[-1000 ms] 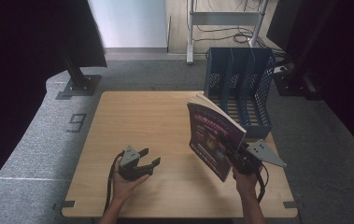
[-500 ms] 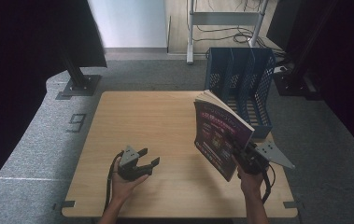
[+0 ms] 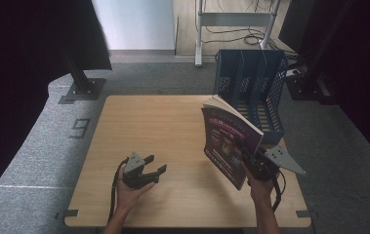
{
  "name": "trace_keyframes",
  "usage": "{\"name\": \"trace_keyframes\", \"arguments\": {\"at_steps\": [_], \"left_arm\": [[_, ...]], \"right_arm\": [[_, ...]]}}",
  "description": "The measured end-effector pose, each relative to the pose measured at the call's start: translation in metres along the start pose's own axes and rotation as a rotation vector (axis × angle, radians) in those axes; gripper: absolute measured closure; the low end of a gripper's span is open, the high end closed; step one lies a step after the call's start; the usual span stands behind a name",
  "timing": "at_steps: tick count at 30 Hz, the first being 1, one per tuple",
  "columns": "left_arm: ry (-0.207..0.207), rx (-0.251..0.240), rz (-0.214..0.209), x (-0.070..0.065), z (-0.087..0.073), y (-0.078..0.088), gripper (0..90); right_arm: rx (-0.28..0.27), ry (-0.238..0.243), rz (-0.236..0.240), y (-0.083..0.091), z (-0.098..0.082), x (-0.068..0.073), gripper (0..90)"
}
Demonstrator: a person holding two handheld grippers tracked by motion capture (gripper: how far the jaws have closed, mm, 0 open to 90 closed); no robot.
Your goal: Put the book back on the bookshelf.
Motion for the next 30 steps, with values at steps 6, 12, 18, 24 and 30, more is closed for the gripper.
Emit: {"name": "trace_keyframes", "arguments": {"at_steps": [6, 12, 18, 24, 30], "left_arm": [[0.006, -0.003, 0.001, 0.002, 0.0, 0.001, 33.8], [0.005, 0.001, -0.003, 0.001, 0.0, 0.0, 33.8], [0.004, -0.001, -0.008, 0.0, 0.0, 0.001, 33.8], [0.011, -0.003, -0.001, 0.003, 0.0, 0.002, 33.9], [0.011, -0.006, -0.004, 0.004, 0.0, 0.003, 33.9]], "right_arm": [[-0.006, 0.007, 0.0, 0.0, 0.002, 0.0, 81.8], [-0.018, 0.019, -0.005, -0.004, 0.011, -0.002, 81.8], [-0.024, -0.001, -0.034, -0.011, 0.015, -0.015, 81.9], [-0.028, 0.002, -0.041, -0.013, 0.021, -0.019, 81.9], [-0.055, -0.003, -0.047, -0.011, 0.034, -0.023, 81.9]]}}
Point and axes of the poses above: each handheld gripper's, and its own axes: y roughly backward along the jaws, z roughly out of its top, x roughly to its left, the point moved 9 cm from there along -y, roughly forward along the jaws, and after that the axes turned 1 degree about -z, right-handed, at the moved point
